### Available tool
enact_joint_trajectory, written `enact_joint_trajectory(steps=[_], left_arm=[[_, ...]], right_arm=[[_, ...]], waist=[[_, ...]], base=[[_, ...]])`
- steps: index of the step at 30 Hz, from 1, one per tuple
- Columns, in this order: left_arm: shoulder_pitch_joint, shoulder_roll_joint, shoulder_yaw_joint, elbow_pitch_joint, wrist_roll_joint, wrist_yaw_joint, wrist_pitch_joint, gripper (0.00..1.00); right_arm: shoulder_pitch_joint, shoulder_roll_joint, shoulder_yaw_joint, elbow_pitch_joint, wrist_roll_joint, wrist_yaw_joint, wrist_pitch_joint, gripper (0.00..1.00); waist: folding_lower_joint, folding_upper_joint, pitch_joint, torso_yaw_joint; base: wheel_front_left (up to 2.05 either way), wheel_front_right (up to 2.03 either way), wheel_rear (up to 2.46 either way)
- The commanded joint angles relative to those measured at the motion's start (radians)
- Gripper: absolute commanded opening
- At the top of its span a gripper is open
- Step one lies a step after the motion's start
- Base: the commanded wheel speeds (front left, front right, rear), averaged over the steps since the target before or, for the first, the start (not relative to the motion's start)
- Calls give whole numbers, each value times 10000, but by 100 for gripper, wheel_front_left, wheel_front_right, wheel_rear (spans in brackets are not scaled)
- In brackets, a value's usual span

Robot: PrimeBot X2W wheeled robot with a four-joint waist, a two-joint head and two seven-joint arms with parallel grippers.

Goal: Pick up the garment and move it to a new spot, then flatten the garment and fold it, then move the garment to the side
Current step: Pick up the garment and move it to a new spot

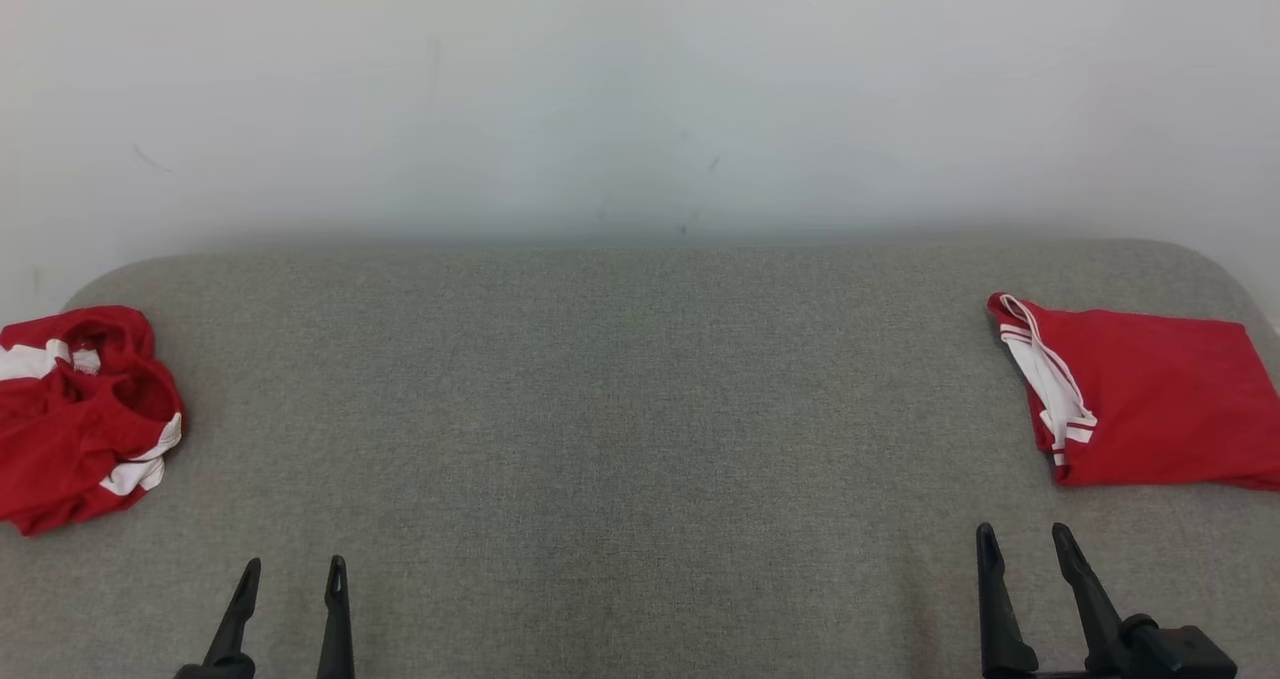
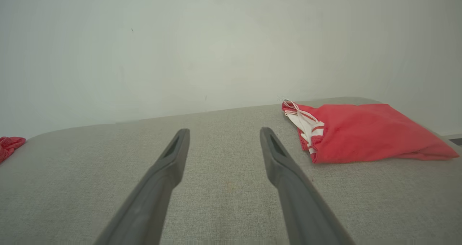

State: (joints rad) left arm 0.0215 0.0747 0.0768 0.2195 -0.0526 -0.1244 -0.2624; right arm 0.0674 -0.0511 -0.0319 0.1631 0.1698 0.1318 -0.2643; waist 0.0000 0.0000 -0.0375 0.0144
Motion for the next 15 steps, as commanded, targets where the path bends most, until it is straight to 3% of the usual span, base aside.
enact_joint_trajectory(steps=[1,15], left_arm=[[138,6,58,29,43,-41,-20,100],[179,-52,117,36,-20,-60,-20,100]], right_arm=[[75,8,-8,84,47,-23,-9,100],[93,10,44,442,246,-23,-9,100]], waist=[[0,0,6,9],[0,0,10,20]], base=[[0,0,0],[0,0,0]])
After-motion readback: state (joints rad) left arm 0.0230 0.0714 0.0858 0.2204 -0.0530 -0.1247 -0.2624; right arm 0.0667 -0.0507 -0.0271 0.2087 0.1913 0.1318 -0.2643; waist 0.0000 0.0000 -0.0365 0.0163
